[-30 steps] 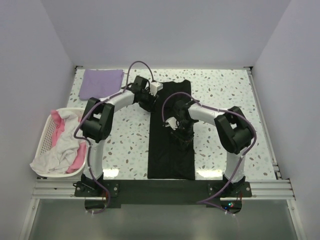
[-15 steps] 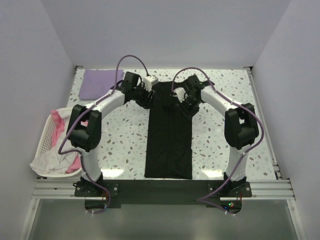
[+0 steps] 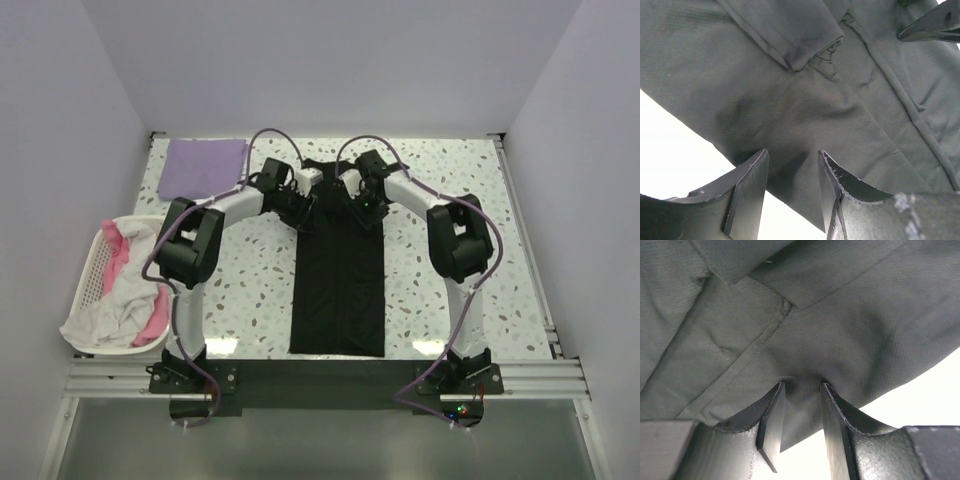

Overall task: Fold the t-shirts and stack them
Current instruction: Fold the tshirt

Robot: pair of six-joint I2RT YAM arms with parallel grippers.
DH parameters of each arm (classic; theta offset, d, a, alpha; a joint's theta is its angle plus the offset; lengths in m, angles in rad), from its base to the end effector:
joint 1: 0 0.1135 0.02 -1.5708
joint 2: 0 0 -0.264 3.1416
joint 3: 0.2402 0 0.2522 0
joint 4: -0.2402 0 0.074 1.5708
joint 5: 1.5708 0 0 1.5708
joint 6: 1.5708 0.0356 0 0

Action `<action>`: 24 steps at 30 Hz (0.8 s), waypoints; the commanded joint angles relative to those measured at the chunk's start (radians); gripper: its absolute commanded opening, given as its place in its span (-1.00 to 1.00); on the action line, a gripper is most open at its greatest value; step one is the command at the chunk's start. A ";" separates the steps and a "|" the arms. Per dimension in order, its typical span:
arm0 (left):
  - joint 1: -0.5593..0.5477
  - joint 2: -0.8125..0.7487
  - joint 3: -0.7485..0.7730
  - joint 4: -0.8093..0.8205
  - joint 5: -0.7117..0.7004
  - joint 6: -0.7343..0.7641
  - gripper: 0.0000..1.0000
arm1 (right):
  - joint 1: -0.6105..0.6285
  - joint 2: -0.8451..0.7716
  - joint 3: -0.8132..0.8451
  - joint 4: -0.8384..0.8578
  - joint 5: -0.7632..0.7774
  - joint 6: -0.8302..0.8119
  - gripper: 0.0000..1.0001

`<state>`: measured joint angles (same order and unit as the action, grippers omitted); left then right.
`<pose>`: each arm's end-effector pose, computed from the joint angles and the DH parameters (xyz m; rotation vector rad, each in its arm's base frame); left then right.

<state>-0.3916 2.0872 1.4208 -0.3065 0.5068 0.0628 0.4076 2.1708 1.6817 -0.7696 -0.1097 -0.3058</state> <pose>0.3993 -0.1836 0.1519 0.7664 2.4188 -0.7737 0.4089 0.1808 0.1652 -1.0112 2.6436 0.1778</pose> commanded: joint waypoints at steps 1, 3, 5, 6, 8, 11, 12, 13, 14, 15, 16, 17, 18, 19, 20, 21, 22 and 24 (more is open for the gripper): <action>0.026 0.017 0.000 0.030 -0.010 -0.018 -0.02 | 0.000 0.069 0.009 0.076 0.048 0.020 -0.24; 0.043 0.036 0.009 0.036 -0.023 -0.018 -0.03 | 0.000 0.092 0.032 0.085 0.057 0.023 -0.24; 0.068 0.059 0.027 0.049 -0.025 -0.023 -0.03 | -0.001 0.116 0.055 0.108 0.073 0.028 -0.24; 0.077 0.069 0.039 0.041 -0.024 -0.023 -0.03 | -0.001 0.127 0.064 0.119 0.077 0.033 -0.24; 0.100 0.102 0.081 0.032 -0.013 -0.023 -0.03 | -0.001 0.161 0.108 0.124 0.091 0.034 -0.22; 0.126 0.135 0.130 0.020 -0.010 -0.012 -0.03 | 0.000 0.213 0.182 0.115 0.096 0.039 -0.21; 0.132 0.145 0.142 0.014 -0.011 -0.006 -0.03 | -0.003 0.227 0.203 0.110 0.099 0.043 -0.21; 0.143 0.154 0.174 0.007 -0.013 0.003 -0.03 | -0.003 0.236 0.240 0.096 0.102 0.048 -0.21; 0.148 0.172 0.191 0.001 -0.013 0.009 -0.03 | -0.001 0.244 0.254 0.095 0.107 0.051 -0.21; 0.152 0.181 0.220 -0.012 -0.011 0.012 -0.03 | -0.003 0.262 0.269 0.090 0.108 0.056 -0.20; 0.158 0.188 0.231 -0.016 -0.005 0.014 -0.03 | -0.003 0.271 0.300 0.081 0.108 0.056 -0.20; 0.160 0.200 0.240 -0.020 0.015 0.012 -0.03 | -0.001 0.280 0.314 0.078 0.125 0.053 -0.19; 0.160 0.204 0.256 -0.025 0.025 0.009 -0.03 | -0.001 0.297 0.329 0.076 0.137 0.050 -0.19; 0.160 0.209 0.265 -0.028 0.035 0.008 -0.03 | -0.001 0.308 0.361 0.066 0.140 0.048 -0.19; 0.160 0.214 0.273 -0.037 0.044 0.009 -0.02 | -0.004 0.314 0.381 0.056 0.139 0.048 -0.18; 0.161 0.211 0.288 -0.040 0.041 0.012 -0.02 | -0.004 0.319 0.413 0.044 0.131 0.048 -0.17; 0.168 0.200 0.294 -0.040 0.038 0.014 -0.01 | -0.004 0.311 0.426 0.026 0.113 0.050 -0.13; 0.178 0.179 0.316 -0.051 0.056 0.019 0.02 | -0.006 0.281 0.443 0.003 0.070 0.065 -0.03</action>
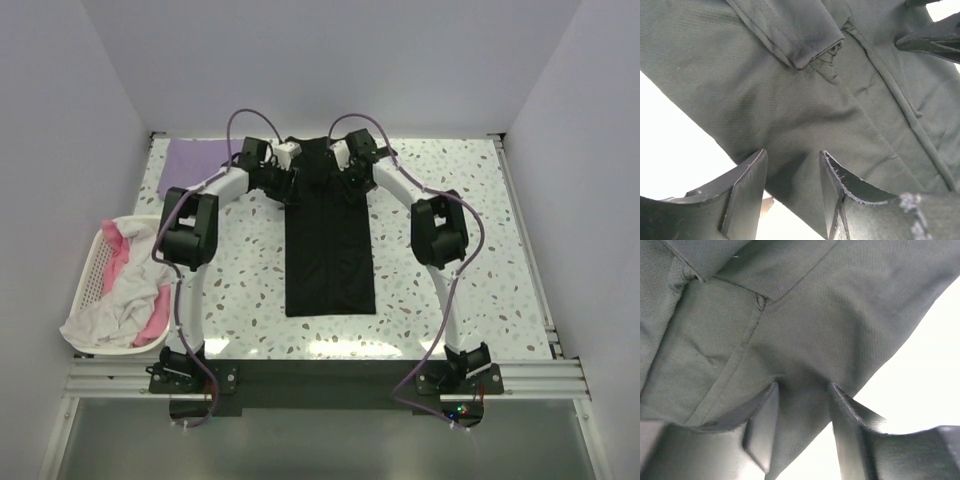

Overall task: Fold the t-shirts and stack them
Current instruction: Fold the tshirt

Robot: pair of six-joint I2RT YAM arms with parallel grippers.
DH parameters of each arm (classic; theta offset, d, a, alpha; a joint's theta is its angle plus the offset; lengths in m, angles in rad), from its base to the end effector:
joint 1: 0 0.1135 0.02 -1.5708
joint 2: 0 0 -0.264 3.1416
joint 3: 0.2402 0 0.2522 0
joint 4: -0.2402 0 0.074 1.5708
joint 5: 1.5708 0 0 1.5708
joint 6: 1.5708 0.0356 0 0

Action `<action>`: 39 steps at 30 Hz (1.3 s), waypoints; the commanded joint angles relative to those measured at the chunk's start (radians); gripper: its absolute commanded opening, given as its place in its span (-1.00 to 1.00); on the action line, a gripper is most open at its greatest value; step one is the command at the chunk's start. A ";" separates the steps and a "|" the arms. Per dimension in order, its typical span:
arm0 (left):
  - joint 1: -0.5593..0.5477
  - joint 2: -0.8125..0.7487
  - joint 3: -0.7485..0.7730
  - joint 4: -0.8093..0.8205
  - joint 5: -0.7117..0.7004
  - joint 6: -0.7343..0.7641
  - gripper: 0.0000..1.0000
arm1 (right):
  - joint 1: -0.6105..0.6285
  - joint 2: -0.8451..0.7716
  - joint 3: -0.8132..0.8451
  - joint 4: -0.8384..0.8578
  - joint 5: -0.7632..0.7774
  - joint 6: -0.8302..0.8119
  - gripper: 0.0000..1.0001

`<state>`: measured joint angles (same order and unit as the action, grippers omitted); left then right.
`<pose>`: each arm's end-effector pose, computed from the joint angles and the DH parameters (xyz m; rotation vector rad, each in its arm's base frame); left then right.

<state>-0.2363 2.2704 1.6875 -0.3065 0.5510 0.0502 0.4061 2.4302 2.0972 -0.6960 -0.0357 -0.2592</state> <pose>0.4752 -0.1336 0.1497 0.5836 2.3527 -0.7584 0.4842 0.2096 0.1686 -0.8619 2.4552 0.0993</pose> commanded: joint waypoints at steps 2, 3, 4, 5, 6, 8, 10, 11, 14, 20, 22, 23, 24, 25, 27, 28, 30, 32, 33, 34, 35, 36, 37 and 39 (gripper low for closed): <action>0.032 -0.063 0.063 -0.078 0.029 0.069 0.06 | -0.004 -0.066 0.040 -0.092 -0.082 0.028 0.11; 0.032 -0.090 0.063 -0.086 0.029 0.088 0.08 | -0.004 -0.101 0.046 -0.099 -0.110 0.026 0.15; 0.032 -0.154 0.058 -0.092 0.029 0.136 0.10 | -0.004 -0.179 0.049 -0.103 -0.145 0.025 0.21; 0.032 -0.191 0.051 -0.101 0.038 0.158 0.13 | -0.003 -0.215 0.052 -0.106 -0.161 0.014 0.26; 0.032 -0.230 0.029 -0.109 0.043 0.184 0.16 | -0.003 -0.250 0.060 -0.111 -0.174 0.008 0.32; 0.032 -0.366 -0.008 -0.105 0.047 0.261 0.43 | -0.004 -0.364 0.057 -0.120 -0.200 -0.023 0.50; 0.032 -0.511 -0.075 -0.098 0.052 0.337 0.70 | -0.004 -0.480 0.029 -0.117 -0.205 -0.058 0.66; 0.032 -0.558 -0.121 -0.095 0.052 0.359 0.88 | -0.003 -0.521 0.011 -0.109 -0.204 -0.066 0.74; 0.031 -0.730 -0.225 -0.074 0.061 0.422 1.00 | -0.004 -0.667 -0.148 -0.027 -0.143 -0.052 0.93; 0.028 -0.959 -0.418 -0.034 0.036 0.424 1.00 | -0.003 -0.864 -0.350 -0.031 -0.274 -0.305 0.97; 0.026 -0.995 -0.428 -0.185 0.104 0.543 1.00 | -0.001 -0.918 -0.402 -0.136 -0.390 -0.386 0.97; 0.025 -1.002 -0.443 -0.256 0.203 0.606 1.00 | 0.014 -0.936 -0.428 -0.164 -0.411 -0.403 0.97; 0.003 -1.014 -0.462 -0.329 0.240 0.746 1.00 | 0.028 -0.963 -0.501 -0.190 -0.421 -0.423 0.97; -0.024 -1.025 -0.497 -0.406 0.250 0.793 1.00 | 0.046 -0.983 -0.553 -0.229 -0.412 -0.470 0.97; -0.149 -1.095 -0.665 -0.424 0.155 0.918 1.00 | 0.123 -1.048 -0.750 -0.202 -0.371 -0.485 0.97; -0.193 -1.133 -0.810 -0.380 0.082 0.948 1.00 | 0.184 -1.068 -0.820 -0.186 -0.333 -0.509 0.97; -0.298 -1.266 -0.950 -0.300 0.032 0.974 1.00 | 0.239 -1.115 -1.004 -0.110 -0.307 -0.515 0.97; -0.363 -1.337 -1.111 -0.176 -0.028 0.965 1.00 | 0.298 -1.172 -1.138 -0.059 -0.293 -0.512 0.97; -0.427 -1.370 -1.153 -0.139 -0.051 0.946 0.91 | 0.312 -1.183 -1.176 -0.018 -0.291 -0.518 0.96; -0.458 -1.374 -1.186 -0.073 -0.077 0.935 0.85 | 0.325 -1.207 -1.216 -0.001 -0.291 -0.531 0.95; -0.487 -1.371 -1.233 -0.037 -0.124 0.921 0.80 | 0.342 -1.220 -1.296 0.027 -0.280 -0.569 0.93; -0.523 -1.353 -1.249 -0.002 -0.140 0.892 0.75 | 0.350 -1.232 -1.336 0.059 -0.271 -0.581 0.90; -0.532 -1.338 -1.256 0.057 -0.149 0.878 0.67 | 0.353 -1.241 -1.368 0.119 -0.262 -0.618 0.89; -0.546 -1.278 -1.261 0.107 -0.157 0.843 0.58 | 0.365 -1.243 -1.425 0.163 -0.253 -0.656 0.74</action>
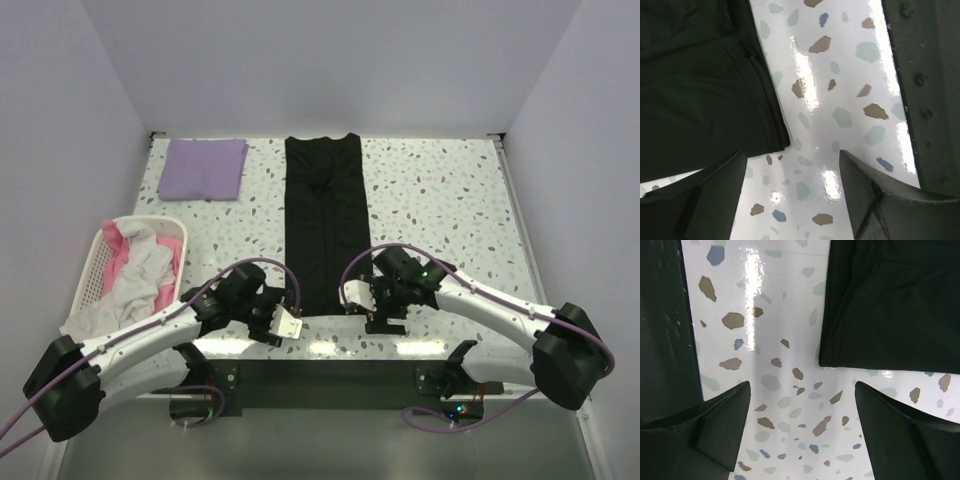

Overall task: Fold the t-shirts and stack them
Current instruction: Fold the tshirt

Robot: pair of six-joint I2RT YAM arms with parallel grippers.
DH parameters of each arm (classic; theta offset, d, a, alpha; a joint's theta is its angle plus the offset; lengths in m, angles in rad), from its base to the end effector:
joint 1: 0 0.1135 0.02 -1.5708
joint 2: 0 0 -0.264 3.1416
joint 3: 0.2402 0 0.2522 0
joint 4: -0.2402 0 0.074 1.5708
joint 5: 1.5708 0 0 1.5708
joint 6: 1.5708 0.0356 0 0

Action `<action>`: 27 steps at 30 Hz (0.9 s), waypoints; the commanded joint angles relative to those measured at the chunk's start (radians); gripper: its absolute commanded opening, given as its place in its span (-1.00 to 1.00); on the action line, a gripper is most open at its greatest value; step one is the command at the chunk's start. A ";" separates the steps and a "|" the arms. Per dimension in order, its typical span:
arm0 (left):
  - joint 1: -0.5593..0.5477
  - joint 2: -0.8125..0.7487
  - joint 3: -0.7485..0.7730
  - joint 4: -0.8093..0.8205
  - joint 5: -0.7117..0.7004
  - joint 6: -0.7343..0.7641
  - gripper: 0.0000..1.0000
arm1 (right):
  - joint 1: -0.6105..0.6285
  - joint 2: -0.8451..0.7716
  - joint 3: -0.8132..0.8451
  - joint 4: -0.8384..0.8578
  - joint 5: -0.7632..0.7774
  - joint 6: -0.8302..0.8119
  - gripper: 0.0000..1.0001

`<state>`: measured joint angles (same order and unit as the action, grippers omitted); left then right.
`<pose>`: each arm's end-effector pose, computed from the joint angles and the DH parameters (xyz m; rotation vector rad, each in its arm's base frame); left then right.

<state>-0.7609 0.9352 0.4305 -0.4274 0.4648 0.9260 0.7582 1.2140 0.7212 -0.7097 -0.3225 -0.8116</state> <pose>0.1120 -0.1286 0.1751 1.9378 1.4708 -0.5060 0.1453 0.1531 0.1973 -1.9913 1.8761 0.4311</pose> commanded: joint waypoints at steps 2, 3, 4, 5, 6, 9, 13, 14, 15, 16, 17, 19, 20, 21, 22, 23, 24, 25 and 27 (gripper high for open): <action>-0.032 0.094 -0.007 0.275 -0.057 -0.047 0.44 | 0.016 -0.015 -0.078 0.205 0.034 -0.145 0.54; -0.037 0.097 -0.018 0.297 -0.055 -0.050 0.36 | 0.016 -0.008 -0.089 0.242 0.039 -0.155 0.47; -0.041 0.099 -0.028 0.332 -0.057 -0.047 0.33 | 0.015 -0.001 -0.098 0.257 0.040 -0.168 0.41; -0.047 0.102 -0.047 0.341 -0.060 -0.041 0.29 | 0.018 0.007 -0.117 0.280 0.040 -0.172 0.35; -0.054 0.111 -0.053 0.349 -0.063 -0.033 0.22 | 0.015 0.021 -0.124 0.324 0.039 -0.176 0.28; -0.054 0.137 -0.058 0.343 -0.061 -0.020 0.05 | 0.016 0.053 -0.146 0.395 0.040 -0.175 0.16; -0.054 0.169 -0.052 0.318 -0.041 0.002 -0.02 | 0.016 0.076 -0.152 0.403 0.027 -0.185 0.14; -0.054 0.178 -0.053 0.322 -0.051 0.002 -0.03 | 0.016 0.079 -0.158 0.401 0.019 -0.189 0.12; -0.054 0.192 -0.055 0.325 -0.058 -0.001 -0.03 | 0.018 0.082 -0.161 0.400 0.014 -0.190 0.08; -0.054 0.198 -0.059 0.335 -0.067 -0.001 -0.04 | 0.016 0.085 -0.164 0.400 0.011 -0.196 0.08; -0.052 0.204 -0.062 0.335 -0.069 0.002 -0.04 | 0.016 0.088 -0.170 0.400 0.008 -0.198 0.03; -0.052 0.221 -0.068 0.334 -0.069 0.013 -0.04 | 0.018 0.099 -0.175 0.397 0.007 -0.204 -0.01; -0.052 0.226 -0.072 0.338 -0.074 0.014 -0.04 | 0.018 0.102 -0.181 0.395 0.007 -0.208 -0.03; -0.052 0.241 -0.072 0.345 -0.077 0.013 -0.04 | 0.018 0.107 -0.186 0.394 0.007 -0.212 -0.06; -0.052 0.254 -0.067 0.348 -0.081 0.011 -0.05 | 0.018 0.111 -0.189 0.394 0.007 -0.221 -0.07; -0.052 0.283 -0.064 0.348 -0.086 0.008 -0.07 | 0.018 0.116 -0.193 0.395 0.008 -0.225 -0.10; -0.052 0.295 -0.059 0.339 -0.089 0.010 -0.11 | 0.018 0.117 -0.198 0.398 0.011 -0.227 -0.13; -0.052 0.309 -0.047 0.332 -0.091 0.013 -0.15 | 0.018 0.122 -0.197 0.400 0.013 -0.228 -0.14; -0.052 0.338 -0.038 0.323 -0.087 0.014 -0.28 | 0.016 0.131 -0.194 0.398 0.025 -0.228 -0.19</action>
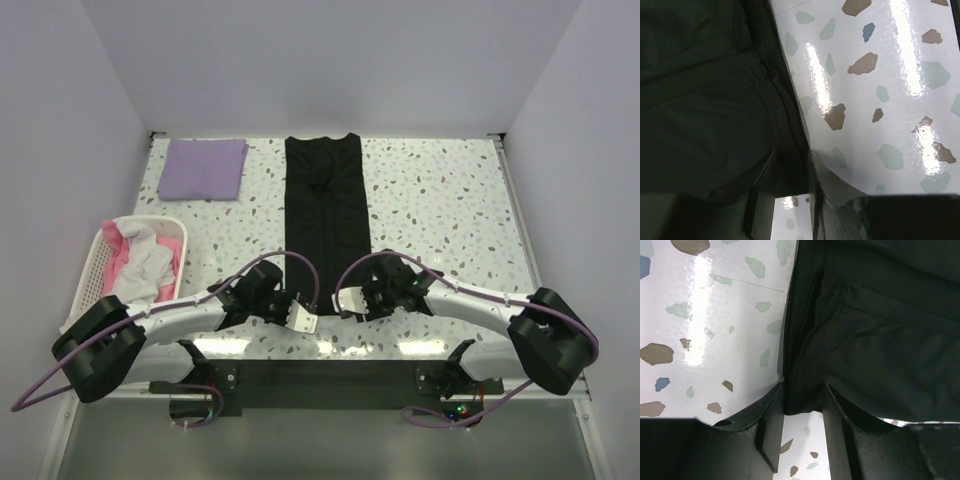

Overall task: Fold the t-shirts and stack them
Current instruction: Fold the tshirt

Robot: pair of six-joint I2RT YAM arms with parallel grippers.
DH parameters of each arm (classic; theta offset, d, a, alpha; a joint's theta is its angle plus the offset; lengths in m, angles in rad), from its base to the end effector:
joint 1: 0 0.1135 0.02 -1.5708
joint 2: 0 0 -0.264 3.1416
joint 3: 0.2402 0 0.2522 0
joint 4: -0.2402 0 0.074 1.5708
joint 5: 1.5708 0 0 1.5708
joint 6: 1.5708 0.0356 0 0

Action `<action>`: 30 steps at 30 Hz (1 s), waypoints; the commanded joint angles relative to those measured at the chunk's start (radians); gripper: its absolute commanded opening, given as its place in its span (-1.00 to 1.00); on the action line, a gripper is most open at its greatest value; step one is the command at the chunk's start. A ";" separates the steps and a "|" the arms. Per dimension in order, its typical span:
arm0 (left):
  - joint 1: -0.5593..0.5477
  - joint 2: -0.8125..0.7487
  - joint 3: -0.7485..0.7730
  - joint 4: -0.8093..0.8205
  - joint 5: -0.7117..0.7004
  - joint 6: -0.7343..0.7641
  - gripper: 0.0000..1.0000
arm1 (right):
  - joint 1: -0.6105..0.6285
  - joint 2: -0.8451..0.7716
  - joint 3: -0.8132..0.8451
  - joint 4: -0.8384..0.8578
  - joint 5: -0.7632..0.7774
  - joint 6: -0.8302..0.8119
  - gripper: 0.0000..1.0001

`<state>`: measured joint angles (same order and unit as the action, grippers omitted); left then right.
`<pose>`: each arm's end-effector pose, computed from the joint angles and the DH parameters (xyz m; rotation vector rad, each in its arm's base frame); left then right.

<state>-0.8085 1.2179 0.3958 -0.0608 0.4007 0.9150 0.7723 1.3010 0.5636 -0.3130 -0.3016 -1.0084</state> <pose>0.1331 -0.1595 0.1401 1.9364 1.4310 -0.4412 0.1538 0.1646 0.1540 -2.0671 1.5391 0.3078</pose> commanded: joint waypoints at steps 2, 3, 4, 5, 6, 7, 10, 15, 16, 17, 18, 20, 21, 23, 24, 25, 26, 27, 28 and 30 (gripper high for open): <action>-0.004 0.080 0.014 -0.050 -0.022 0.027 -0.40 | 0.004 0.055 -0.028 -0.003 0.010 -0.030 -0.26; -0.004 0.087 0.018 -0.051 -0.022 0.028 -0.43 | 0.004 0.060 -0.024 -0.009 0.012 -0.030 -0.28; -0.004 0.091 0.024 -0.056 -0.022 0.030 -0.45 | 0.004 0.064 -0.019 -0.014 0.015 -0.030 -0.31; -0.004 0.094 0.025 -0.057 -0.020 0.041 -0.52 | 0.004 0.070 -0.013 -0.018 0.016 -0.030 -0.41; -0.004 0.094 0.026 -0.063 -0.019 0.047 -0.58 | 0.004 0.078 -0.008 -0.030 0.016 -0.030 -0.46; -0.004 0.094 0.031 -0.066 -0.020 0.050 -0.66 | 0.002 0.083 -0.004 -0.038 0.016 -0.030 -0.52; -0.004 0.091 0.058 -0.102 -0.007 0.044 -0.95 | 0.008 0.078 0.010 -0.063 0.018 -0.029 -0.82; -0.038 0.043 0.109 -0.215 0.043 -0.001 -1.00 | 0.061 0.002 0.009 -0.154 -0.002 0.011 -1.00; -0.047 0.031 0.120 -0.229 0.050 -0.013 -1.00 | 0.082 -0.043 0.012 -0.169 -0.013 0.036 -1.00; -0.057 0.000 0.126 -0.244 0.061 -0.033 -1.00 | 0.087 -0.069 0.016 -0.201 -0.030 0.050 -1.00; -0.058 -0.018 0.133 -0.273 0.072 -0.039 -1.00 | 0.088 -0.089 0.022 -0.215 -0.036 0.071 -1.00; -0.058 -0.066 0.161 -0.296 0.078 -0.067 -1.00 | 0.087 -0.118 0.056 -0.260 -0.037 0.088 -1.00; -0.057 -0.076 0.172 -0.306 0.070 -0.068 -1.00 | 0.085 -0.123 0.068 -0.273 -0.028 0.090 -1.00; -0.037 -0.089 0.199 -0.312 0.035 -0.073 -1.00 | 0.068 -0.115 0.110 -0.287 -0.016 0.091 -1.00; -0.015 -0.087 0.236 -0.327 0.038 -0.067 -1.00 | 0.053 -0.106 0.130 -0.303 -0.025 0.090 -1.00; 0.011 -0.081 0.254 -0.336 0.062 -0.062 -1.00 | 0.012 -0.097 0.171 -0.313 -0.036 0.085 -1.00; 0.069 -0.066 0.274 -0.346 0.078 -0.042 -1.00 | -0.011 -0.073 0.194 -0.323 -0.047 0.077 -1.00; 0.095 -0.055 0.293 -0.365 0.093 -0.027 -1.00 | -0.033 -0.060 0.215 -0.336 -0.054 0.056 -1.00; 0.127 -0.043 0.322 -0.372 0.105 -0.009 -1.00 | -0.072 -0.051 0.255 -0.339 -0.059 0.044 -1.00; 0.141 -0.021 0.345 -0.350 0.093 0.039 -1.00 | -0.109 -0.016 0.286 -0.325 -0.050 -0.008 -1.00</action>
<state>-0.7074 1.1698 0.6762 -0.3904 0.4667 0.8886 0.7170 1.2522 0.7715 -0.6125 -0.3325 -0.9577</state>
